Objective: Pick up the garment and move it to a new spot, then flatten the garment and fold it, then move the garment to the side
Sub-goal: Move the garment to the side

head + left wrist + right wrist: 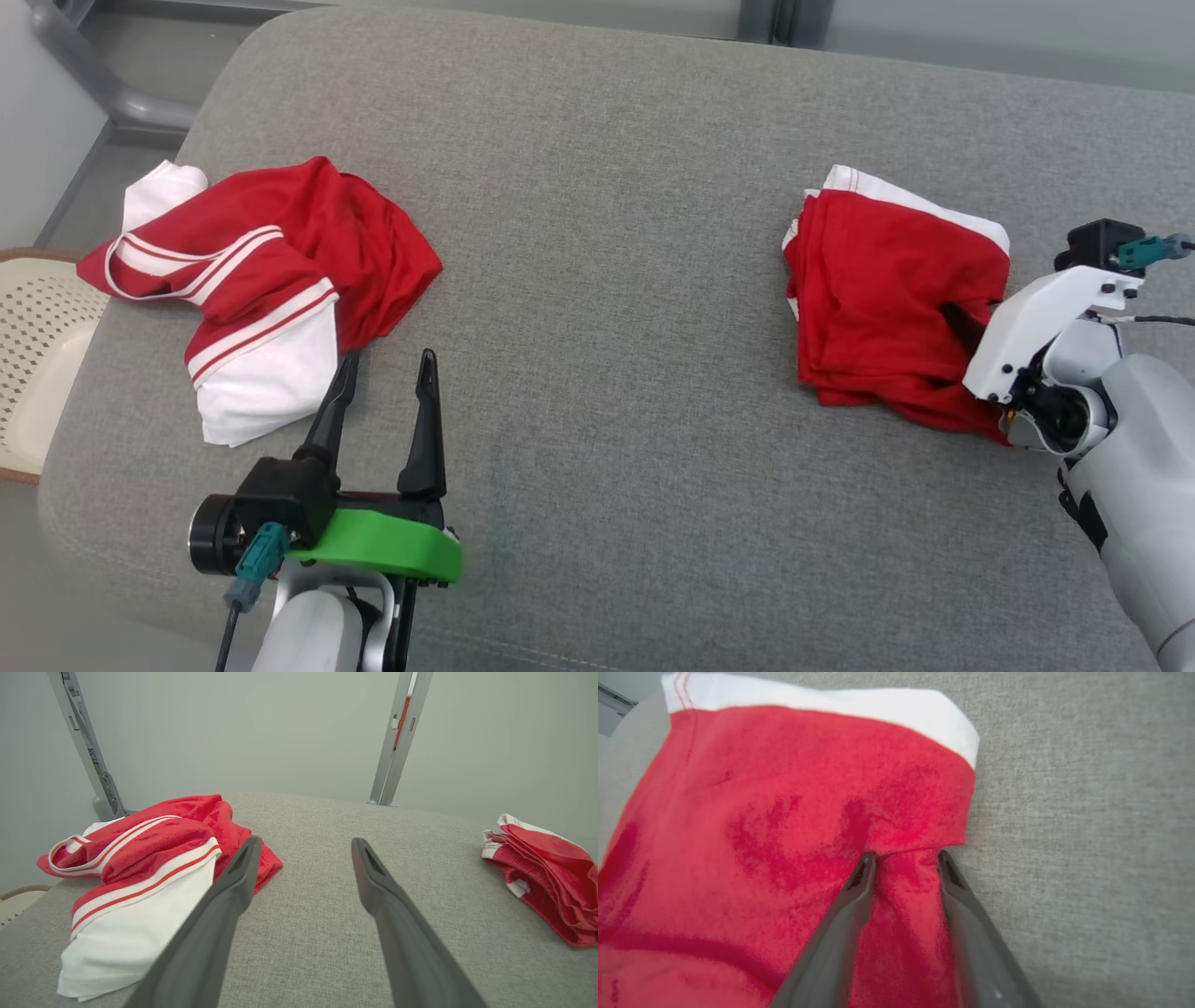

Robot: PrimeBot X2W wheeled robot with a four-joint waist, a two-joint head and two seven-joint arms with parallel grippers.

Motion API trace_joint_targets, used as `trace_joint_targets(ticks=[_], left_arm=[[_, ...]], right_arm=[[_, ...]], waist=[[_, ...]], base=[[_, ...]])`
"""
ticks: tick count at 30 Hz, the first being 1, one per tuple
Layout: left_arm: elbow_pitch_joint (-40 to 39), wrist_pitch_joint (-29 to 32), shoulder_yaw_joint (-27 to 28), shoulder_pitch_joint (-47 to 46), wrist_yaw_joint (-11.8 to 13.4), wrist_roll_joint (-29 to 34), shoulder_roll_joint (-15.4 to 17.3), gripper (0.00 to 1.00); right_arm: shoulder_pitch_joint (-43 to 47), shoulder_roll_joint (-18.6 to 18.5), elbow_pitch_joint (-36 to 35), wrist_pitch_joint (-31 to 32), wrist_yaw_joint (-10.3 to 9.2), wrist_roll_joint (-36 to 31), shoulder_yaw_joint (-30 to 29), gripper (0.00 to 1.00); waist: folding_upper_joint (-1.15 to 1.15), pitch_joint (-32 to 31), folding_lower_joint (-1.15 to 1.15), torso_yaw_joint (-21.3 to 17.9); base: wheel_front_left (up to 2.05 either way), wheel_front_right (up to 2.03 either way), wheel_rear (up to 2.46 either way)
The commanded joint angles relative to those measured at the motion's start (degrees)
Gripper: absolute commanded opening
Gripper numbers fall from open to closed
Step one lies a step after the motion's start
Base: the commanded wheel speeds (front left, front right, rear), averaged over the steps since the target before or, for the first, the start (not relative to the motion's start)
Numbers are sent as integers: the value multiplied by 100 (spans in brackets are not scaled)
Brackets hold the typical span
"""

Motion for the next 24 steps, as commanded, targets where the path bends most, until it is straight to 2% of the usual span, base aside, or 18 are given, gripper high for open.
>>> trace_joint_targets(ticks=[1, 8, 16, 24], left_arm=[[-8, -17, 10, -31, 3, 37, 4, 100], [3, -16, 14, -40, -113, 149, 5, 100], [52, -16, -107, -98, -331, 329, 5, 100], [116, -14, -337, -230, -534, 398, 53, 100]], right_arm=[[61, 44, -22, -68, 2, 53, 77, 0], [-7, -33, -224, -593, 2, 164, 280, 0], [153, -76, -286, -1031, 2, 344, 580, 0], [103, -119, -339, -1304, 2, 591, 834, 0]], waist=[[0, -66, 0, -103], [0, -237, 0, -557], [0, -488, 0, -1457], [0, -468, 0, -2432]], base=[[0, 0, 0], [0, 0, 0], [0, 0, 0], [0, 0, 0]])
